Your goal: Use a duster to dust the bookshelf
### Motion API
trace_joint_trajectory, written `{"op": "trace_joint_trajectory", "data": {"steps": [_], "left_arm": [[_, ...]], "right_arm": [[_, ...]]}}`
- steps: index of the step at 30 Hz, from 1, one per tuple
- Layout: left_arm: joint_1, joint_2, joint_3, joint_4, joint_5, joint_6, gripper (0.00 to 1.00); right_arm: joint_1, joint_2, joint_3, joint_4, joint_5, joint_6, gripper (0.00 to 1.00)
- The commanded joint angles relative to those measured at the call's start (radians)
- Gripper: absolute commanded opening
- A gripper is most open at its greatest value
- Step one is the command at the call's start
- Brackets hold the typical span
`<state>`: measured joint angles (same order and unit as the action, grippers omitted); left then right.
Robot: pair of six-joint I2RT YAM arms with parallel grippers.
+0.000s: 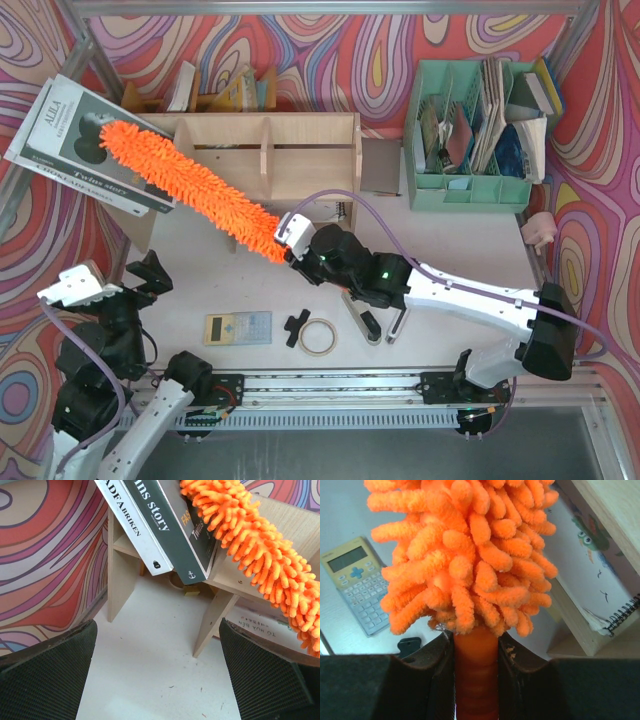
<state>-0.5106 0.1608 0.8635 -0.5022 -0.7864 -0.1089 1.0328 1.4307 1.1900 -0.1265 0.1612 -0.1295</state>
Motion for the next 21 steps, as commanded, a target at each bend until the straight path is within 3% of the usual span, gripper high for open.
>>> {"op": "trace_joint_trajectory", "data": {"steps": [1,13,21], "left_arm": [[0.009,0.012,-0.006,0.02,0.002,0.007,0.98],[0.01,0.003,-0.006,0.014,0.0,0.004,0.98],[0.01,0.012,-0.004,0.012,0.009,0.002,0.98]], "right_arm": [[-0.021,-0.028,0.014,0.051,0.015,0.039,0.0],[-0.017,0.068,0.155,0.12,-0.158,0.093,0.0],[-0.019,0.141,0.225,0.096,-0.053,0.102,0.0]]}}
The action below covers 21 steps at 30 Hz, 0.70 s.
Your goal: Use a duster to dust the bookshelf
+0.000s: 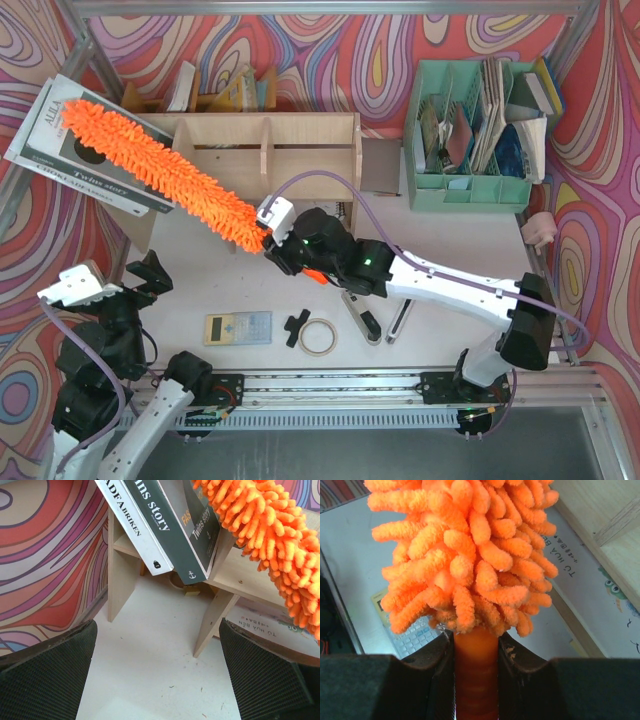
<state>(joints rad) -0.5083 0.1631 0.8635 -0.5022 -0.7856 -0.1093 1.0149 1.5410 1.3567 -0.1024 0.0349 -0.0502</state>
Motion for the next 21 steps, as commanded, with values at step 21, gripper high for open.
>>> {"op": "trace_joint_trajectory", "data": {"steps": [21], "left_arm": [[0.007,0.022,0.001,0.003,0.031,0.001,0.99]], "right_arm": [[0.024,0.075,0.134,0.07,0.008,0.023,0.0]]}}
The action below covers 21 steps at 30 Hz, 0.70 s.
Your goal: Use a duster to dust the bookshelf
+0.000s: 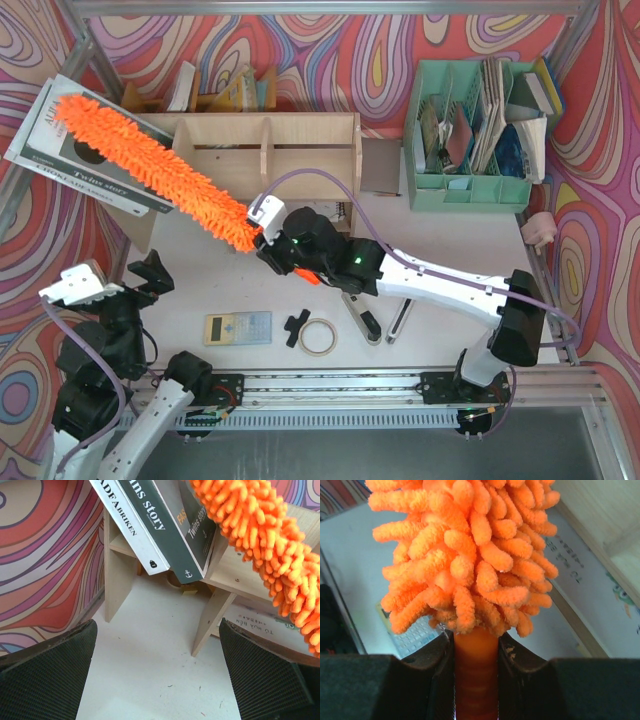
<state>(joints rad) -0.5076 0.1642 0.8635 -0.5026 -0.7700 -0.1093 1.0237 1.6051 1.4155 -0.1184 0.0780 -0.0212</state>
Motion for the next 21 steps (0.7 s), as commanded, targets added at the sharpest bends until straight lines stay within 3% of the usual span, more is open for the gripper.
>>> {"op": "trace_joint_trajectory", "data": {"steps": [1,11,21], "left_arm": [[0.007,0.025,0.002,0.003,0.021,0.001,0.99],[0.007,0.077,0.015,-0.012,0.072,-0.001,0.98],[0.007,0.091,0.018,-0.016,0.078,-0.001,0.98]], "right_arm": [[0.015,0.018,0.083,0.084,-0.034,-0.007,0.0],[-0.017,0.152,0.255,-0.045,0.073,0.009,0.0],[-0.038,0.069,0.14,-0.063,0.157,0.051,0.0]]}}
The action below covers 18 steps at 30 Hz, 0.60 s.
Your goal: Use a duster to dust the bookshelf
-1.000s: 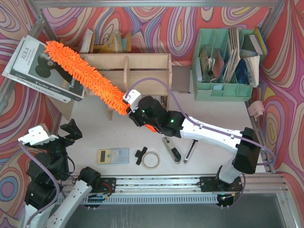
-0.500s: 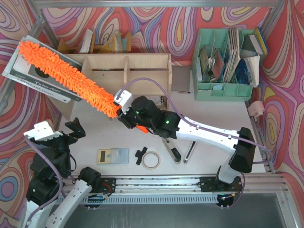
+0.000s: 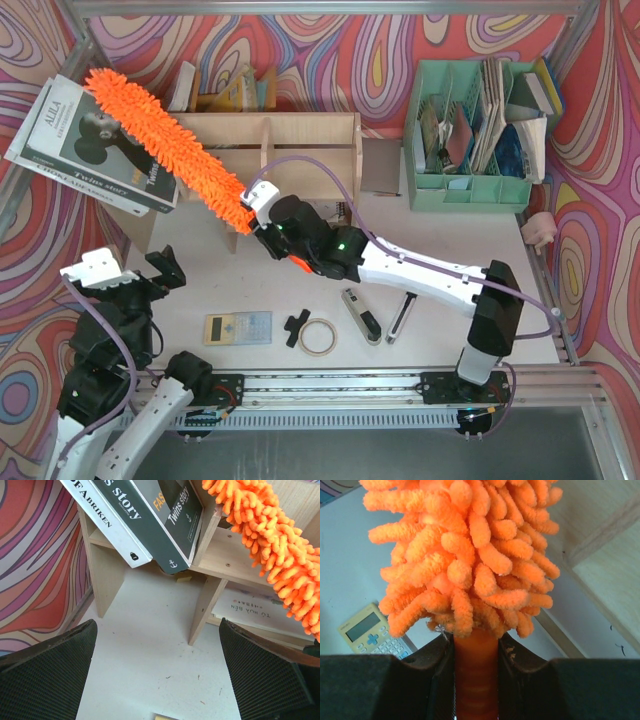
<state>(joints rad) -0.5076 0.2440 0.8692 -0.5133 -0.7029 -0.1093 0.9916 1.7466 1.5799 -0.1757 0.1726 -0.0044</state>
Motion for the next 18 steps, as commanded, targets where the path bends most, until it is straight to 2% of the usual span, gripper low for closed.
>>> {"op": "trace_joint_trajectory", "data": {"steps": [1,6,9,14,18], "left_arm": [[0.007,0.012,0.012,-0.006,0.012,-0.001,0.99],[0.006,0.013,0.011,-0.007,0.013,0.001,0.99],[0.007,0.009,0.011,-0.006,0.01,0.0,0.98],[0.007,0.003,0.01,-0.006,0.003,-0.001,0.99],[0.007,0.006,0.011,-0.006,0.005,-0.003,0.99]], "right_arm": [[-0.006,-0.08,-0.029,-0.007,0.06,0.036,0.0],[0.014,-0.087,-0.013,0.021,-0.034,0.029,0.0],[0.071,-0.056,0.045,0.019,-0.025,-0.001,0.0],[0.078,-0.031,0.081,0.021,-0.067,0.021,0.0],[0.08,-0.03,0.071,0.002,-0.027,0.035,0.0]]}}
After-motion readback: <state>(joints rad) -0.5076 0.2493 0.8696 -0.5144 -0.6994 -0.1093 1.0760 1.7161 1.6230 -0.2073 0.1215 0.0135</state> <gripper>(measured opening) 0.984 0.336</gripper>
